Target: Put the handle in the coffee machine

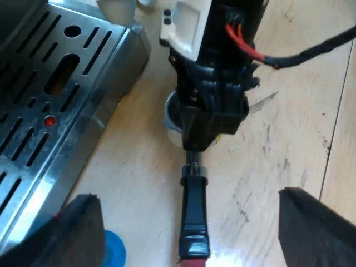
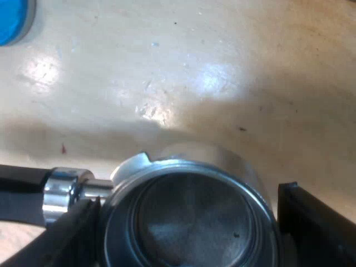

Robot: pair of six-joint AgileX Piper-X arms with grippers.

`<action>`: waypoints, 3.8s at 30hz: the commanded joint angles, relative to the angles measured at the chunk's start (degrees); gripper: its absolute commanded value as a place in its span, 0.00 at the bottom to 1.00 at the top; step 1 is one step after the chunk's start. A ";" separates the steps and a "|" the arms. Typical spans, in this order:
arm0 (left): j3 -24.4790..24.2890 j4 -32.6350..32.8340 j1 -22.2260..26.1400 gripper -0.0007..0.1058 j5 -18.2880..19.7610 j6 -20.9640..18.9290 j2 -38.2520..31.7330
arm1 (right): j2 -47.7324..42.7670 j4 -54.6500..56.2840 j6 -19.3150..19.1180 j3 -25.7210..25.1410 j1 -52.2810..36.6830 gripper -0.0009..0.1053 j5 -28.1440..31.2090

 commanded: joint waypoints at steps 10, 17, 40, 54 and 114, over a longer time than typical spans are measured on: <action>2.56 -0.23 -0.28 0.78 0.58 4.85 -0.29 | -6.54 2.04 2.34 -2.44 -0.14 0.01 -0.72; 7.58 -0.35 -0.28 0.78 0.58 8.80 -0.29 | -6.68 6.13 2.34 -6.46 -0.14 0.01 -0.72; 16.80 -12.83 -0.28 0.71 -2.91 11.66 -0.29 | -6.73 8.89 2.31 -8.64 -0.14 0.01 -2.65; 18.99 -19.67 -0.28 0.71 -2.91 11.83 5.12 | -6.73 8.89 2.31 -8.64 -0.14 0.01 -3.81; 18.99 -19.98 -0.28 0.01 3.64 11.59 6.26 | -6.73 8.40 2.19 -8.64 -0.14 0.87 -1.38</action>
